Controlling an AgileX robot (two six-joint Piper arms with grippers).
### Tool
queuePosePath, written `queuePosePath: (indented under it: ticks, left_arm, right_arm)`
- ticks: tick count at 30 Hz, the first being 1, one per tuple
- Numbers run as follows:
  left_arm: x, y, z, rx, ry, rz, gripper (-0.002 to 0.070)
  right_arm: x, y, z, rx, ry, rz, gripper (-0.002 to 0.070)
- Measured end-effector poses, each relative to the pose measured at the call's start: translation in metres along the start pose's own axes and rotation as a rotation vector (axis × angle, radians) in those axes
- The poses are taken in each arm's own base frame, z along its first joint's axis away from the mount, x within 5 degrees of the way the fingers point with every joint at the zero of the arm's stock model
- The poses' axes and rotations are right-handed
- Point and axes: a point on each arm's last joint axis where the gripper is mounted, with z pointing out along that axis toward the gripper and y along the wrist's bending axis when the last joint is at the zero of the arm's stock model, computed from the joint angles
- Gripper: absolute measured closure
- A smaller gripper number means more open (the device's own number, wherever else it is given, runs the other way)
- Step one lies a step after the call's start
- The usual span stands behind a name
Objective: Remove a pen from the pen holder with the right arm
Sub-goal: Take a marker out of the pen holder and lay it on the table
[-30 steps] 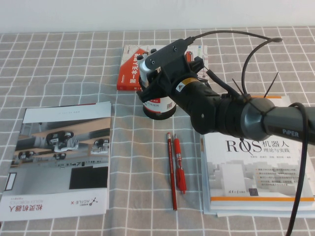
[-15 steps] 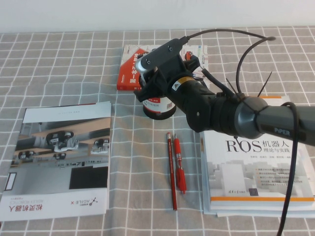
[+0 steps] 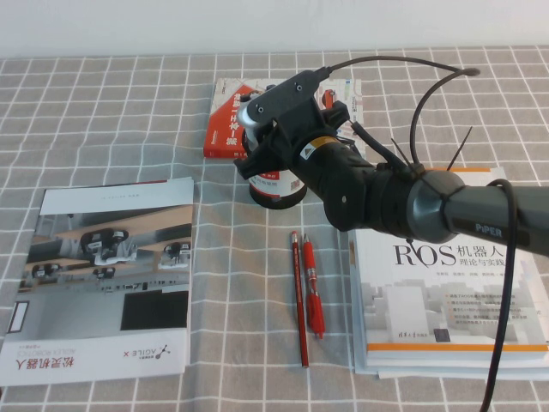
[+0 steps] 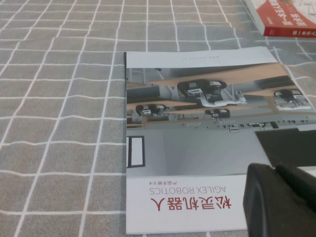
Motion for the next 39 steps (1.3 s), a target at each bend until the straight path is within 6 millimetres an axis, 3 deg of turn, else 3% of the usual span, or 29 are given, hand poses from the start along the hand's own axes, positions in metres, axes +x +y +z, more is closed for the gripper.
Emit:
queuePosePath:
  ticks: [10,18,22,29,33,39]
  left_arm:
    - [0.0,0.0,0.0,0.0,0.0,0.0,0.0678]
    - [0.0,0.0,0.0,0.0,0.0,0.0,0.0678]
    - [0.0,0.0,0.0,0.0,0.0,0.0,0.0678]
    - [0.0,0.0,0.0,0.0,0.0,0.0,0.0678]
    - [0.0,0.0,0.0,0.0,0.0,0.0,0.0678]
    - [0.0,0.0,0.0,0.0,0.0,0.0,0.0678]
  right_arm:
    - [0.0,-0.001,0.0,0.006,0.003,0.018,0.0596]
    - [0.0,-0.001,0.0,0.007,0.004,0.019,0.0607]
    - [0.0,-0.001,0.0,0.007,0.004,0.019,0.0575]
    - [0.001,0.0,0.0,0.004,0.009,0.019,0.0458]
    - [-0.009,0.0,-0.004,-0.003,-0.002,0.022,0.0433]
    - [-0.028,0.015,-0.015,-0.04,-0.044,0.012,0.0428]
